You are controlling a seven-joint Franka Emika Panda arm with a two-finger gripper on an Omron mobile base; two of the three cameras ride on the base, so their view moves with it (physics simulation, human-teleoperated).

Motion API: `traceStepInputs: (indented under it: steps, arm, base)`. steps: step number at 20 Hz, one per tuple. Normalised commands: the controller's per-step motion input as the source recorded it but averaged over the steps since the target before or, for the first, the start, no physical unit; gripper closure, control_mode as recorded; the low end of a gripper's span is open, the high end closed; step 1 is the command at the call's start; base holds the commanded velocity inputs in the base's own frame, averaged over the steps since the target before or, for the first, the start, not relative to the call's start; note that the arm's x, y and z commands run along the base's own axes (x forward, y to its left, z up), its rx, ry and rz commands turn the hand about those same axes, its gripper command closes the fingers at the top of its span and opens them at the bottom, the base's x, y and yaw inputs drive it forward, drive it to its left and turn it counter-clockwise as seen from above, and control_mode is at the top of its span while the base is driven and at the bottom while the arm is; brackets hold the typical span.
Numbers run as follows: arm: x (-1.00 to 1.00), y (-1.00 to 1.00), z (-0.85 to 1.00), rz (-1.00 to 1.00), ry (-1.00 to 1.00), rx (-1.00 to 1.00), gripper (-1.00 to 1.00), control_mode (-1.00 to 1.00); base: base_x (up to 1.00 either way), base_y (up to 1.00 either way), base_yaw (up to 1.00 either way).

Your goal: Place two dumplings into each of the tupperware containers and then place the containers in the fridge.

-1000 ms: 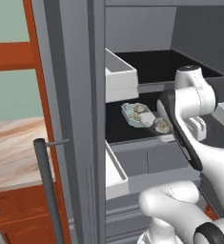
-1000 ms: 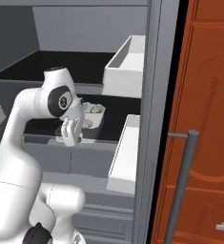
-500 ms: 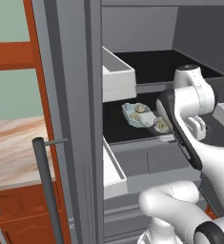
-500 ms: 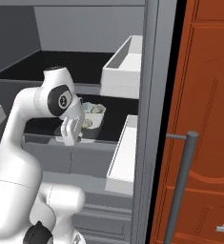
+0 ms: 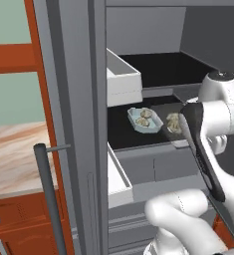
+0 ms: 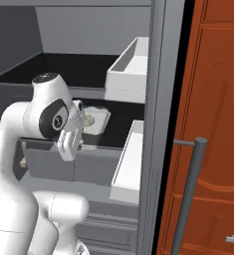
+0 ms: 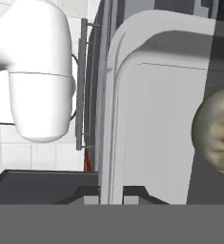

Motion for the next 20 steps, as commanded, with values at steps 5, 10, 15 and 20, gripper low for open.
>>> traceStepInputs:
  steps: [5, 10, 15, 20]
  arm:
    - [-0.53, -0.02, 0.45, 0.00, -0.43, 0.06, 1.00, -1.00]
    - [0.00, 0.01, 0.62, 0.00, -0.16, 0.02, 1.00, -1.00]
    - [0.46, 0.03, 0.58, 0.00, -0.03, 0.00, 1.00, -1.00]
    - [0.87, 0.03, 0.43, 0.00, 0.00, 0.00, 1.00, -1.00]
  base:
    - [0.00, 0.00, 0.00]
    - [0.00, 0.00, 0.00]
    - [0.00, 0.00, 0.00]
    - [0.00, 0.00, 0.00]
